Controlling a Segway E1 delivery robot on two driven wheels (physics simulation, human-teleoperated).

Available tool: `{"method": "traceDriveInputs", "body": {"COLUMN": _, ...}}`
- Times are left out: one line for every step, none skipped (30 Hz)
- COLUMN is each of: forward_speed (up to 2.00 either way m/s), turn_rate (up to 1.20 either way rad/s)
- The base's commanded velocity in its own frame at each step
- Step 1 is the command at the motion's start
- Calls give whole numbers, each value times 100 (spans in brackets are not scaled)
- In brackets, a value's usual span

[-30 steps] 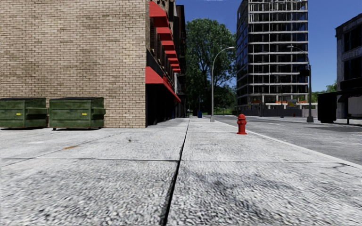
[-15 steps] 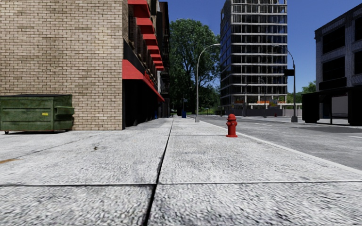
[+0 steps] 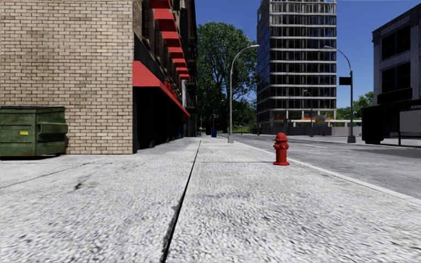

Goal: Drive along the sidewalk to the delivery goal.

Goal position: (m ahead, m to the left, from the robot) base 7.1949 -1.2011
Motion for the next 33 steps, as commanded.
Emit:
{"method": "traceDriveInputs", "body": {"forward_speed": 200, "turn_rate": 0}}
{"method": "traceDriveInputs", "body": {"forward_speed": 200, "turn_rate": 0}}
{"method": "traceDriveInputs", "body": {"forward_speed": 200, "turn_rate": 0}}
{"method": "traceDriveInputs", "body": {"forward_speed": 200, "turn_rate": 0}}
{"method": "traceDriveInputs", "body": {"forward_speed": 200, "turn_rate": 0}}
{"method": "traceDriveInputs", "body": {"forward_speed": 200, "turn_rate": 0}}
{"method": "traceDriveInputs", "body": {"forward_speed": 200, "turn_rate": 0}}
{"method": "traceDriveInputs", "body": {"forward_speed": 200, "turn_rate": 0}}
{"method": "traceDriveInputs", "body": {"forward_speed": 200, "turn_rate": 0}}
{"method": "traceDriveInputs", "body": {"forward_speed": 200, "turn_rate": 0}}
{"method": "traceDriveInputs", "body": {"forward_speed": 200, "turn_rate": 0}}
{"method": "traceDriveInputs", "body": {"forward_speed": 200, "turn_rate": 0}}
{"method": "traceDriveInputs", "body": {"forward_speed": 200, "turn_rate": 0}}
{"method": "traceDriveInputs", "body": {"forward_speed": 200, "turn_rate": 0}}
{"method": "traceDriveInputs", "body": {"forward_speed": 200, "turn_rate": 0}}
{"method": "traceDriveInputs", "body": {"forward_speed": 200, "turn_rate": 0}}
{"method": "traceDriveInputs", "body": {"forward_speed": 200, "turn_rate": 0}}
{"method": "traceDriveInputs", "body": {"forward_speed": 200, "turn_rate": 0}}
{"method": "traceDriveInputs", "body": {"forward_speed": 200, "turn_rate": 0}}
{"method": "traceDriveInputs", "body": {"forward_speed": 200, "turn_rate": 0}}
{"method": "traceDriveInputs", "body": {"forward_speed": 200, "turn_rate": 0}}
{"method": "traceDriveInputs", "body": {"forward_speed": 200, "turn_rate": 0}}
{"method": "traceDriveInputs", "body": {"forward_speed": 200, "turn_rate": 0}}
{"method": "traceDriveInputs", "body": {"forward_speed": 200, "turn_rate": 0}}
{"method": "traceDriveInputs", "body": {"forward_speed": 200, "turn_rate": 0}}
{"method": "traceDriveInputs", "body": {"forward_speed": 200, "turn_rate": 0}}
{"method": "traceDriveInputs", "body": {"forward_speed": 200, "turn_rate": 0}}
{"method": "traceDriveInputs", "body": {"forward_speed": 200, "turn_rate": 0}}
{"method": "traceDriveInputs", "body": {"forward_speed": 200, "turn_rate": 0}}
{"method": "traceDriveInputs", "body": {"forward_speed": 200, "turn_rate": 0}}
{"method": "traceDriveInputs", "body": {"forward_speed": 200, "turn_rate": 0}}
{"method": "traceDriveInputs", "body": {"forward_speed": 200, "turn_rate": 0}}
{"method": "traceDriveInputs", "body": {"forward_speed": 200, "turn_rate": 0}}
